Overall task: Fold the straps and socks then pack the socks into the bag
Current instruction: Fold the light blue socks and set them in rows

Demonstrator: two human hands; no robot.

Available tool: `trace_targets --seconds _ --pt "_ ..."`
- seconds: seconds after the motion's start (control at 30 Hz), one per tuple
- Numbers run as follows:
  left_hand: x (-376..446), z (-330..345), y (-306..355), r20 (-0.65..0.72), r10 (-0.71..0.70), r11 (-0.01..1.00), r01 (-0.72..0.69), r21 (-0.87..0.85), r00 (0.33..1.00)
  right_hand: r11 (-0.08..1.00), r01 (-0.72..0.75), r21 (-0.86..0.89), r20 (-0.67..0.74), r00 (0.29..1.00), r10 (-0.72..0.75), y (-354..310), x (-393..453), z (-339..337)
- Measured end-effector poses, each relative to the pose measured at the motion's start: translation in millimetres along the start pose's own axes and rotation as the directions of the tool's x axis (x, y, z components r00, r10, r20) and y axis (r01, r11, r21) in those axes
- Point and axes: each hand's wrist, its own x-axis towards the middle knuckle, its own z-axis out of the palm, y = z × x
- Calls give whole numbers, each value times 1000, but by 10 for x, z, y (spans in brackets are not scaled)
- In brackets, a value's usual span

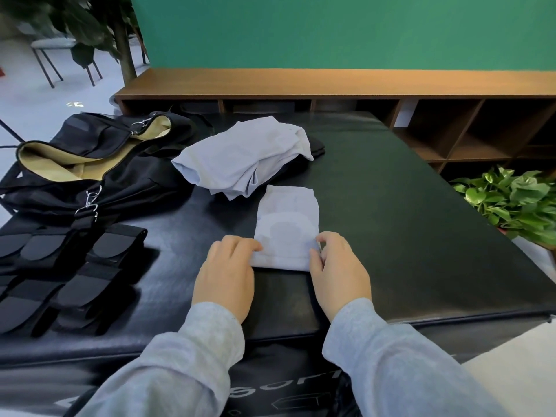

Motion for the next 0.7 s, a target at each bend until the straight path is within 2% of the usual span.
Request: trace_targets --seconds 0.07,0.13,0.23,0.33,0.47,0.6,0.7 --pt "-26 56 -21 -55 251 968 -250 24 966 997 58 -59 -21 998 -60 21 -10 28" --pt "-34 85 -15 8 359 933 -359 24 933 987 134 -86 -38 990 -137 41 -10 58" --pt "-24 87 -6 48 310 951 -310 0 949 982 167 -84 -19 985 -169 43 -9 72" --pt "-28 88 9 32 255 967 -255 4 967 976 171 -134 -1 985 -173 34 -8 77" --pt "-28 79 11 42 130 991 -131 20 991 964 217 -156 -12 975 -221 26 -33 54" --pt "3 49 48 181 -15 996 -2 92 983 931 352 -97 37 936 -350 10 -76 36" --pt "28 40 78 285 -78 987 35 155 955 910 415 -11 33 909 -415 17 -98 55"
